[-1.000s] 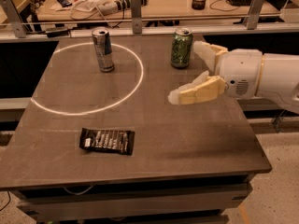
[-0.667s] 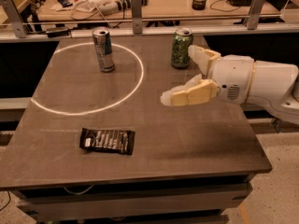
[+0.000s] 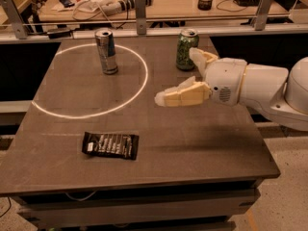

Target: Knock redbull can over

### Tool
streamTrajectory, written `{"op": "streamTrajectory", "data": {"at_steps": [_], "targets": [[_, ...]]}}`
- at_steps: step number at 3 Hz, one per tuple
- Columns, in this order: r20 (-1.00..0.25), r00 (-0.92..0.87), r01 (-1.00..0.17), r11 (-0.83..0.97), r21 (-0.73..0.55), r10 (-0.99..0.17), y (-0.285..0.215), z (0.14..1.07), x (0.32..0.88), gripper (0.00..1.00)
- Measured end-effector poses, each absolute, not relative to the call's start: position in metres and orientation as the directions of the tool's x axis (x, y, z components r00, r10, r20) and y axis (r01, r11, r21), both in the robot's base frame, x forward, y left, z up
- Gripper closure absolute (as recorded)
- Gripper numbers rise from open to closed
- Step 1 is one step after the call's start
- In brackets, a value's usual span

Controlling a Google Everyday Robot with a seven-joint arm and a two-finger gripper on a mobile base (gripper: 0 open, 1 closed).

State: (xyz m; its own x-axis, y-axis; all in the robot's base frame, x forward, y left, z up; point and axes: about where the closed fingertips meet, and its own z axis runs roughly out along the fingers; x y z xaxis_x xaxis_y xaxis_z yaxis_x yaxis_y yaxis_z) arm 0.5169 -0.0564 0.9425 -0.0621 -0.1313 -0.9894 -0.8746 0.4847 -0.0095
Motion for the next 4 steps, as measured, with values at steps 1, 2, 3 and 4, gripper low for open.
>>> {"op": "streamTrajectory", "data": {"at_steps": [1,2,3,4], "targets": [[-0.986,-0.081,-0.822,0.569,-0.016,-0.144,-0.058,0.924,0.554,0.00],[-0.986,-0.068,-0.786,0.617,-0.041,-0.152,-0.055,0.911,0.595,0.00],[-0.992,-0.036,-0.792,0.608,-0.045,-0.121,-0.038,0.910,0.625,0.00],[-0.997,-0.009,-0.824,0.565,-0.039,-0.082,-0.015,0.914,0.649,0.00]]}}
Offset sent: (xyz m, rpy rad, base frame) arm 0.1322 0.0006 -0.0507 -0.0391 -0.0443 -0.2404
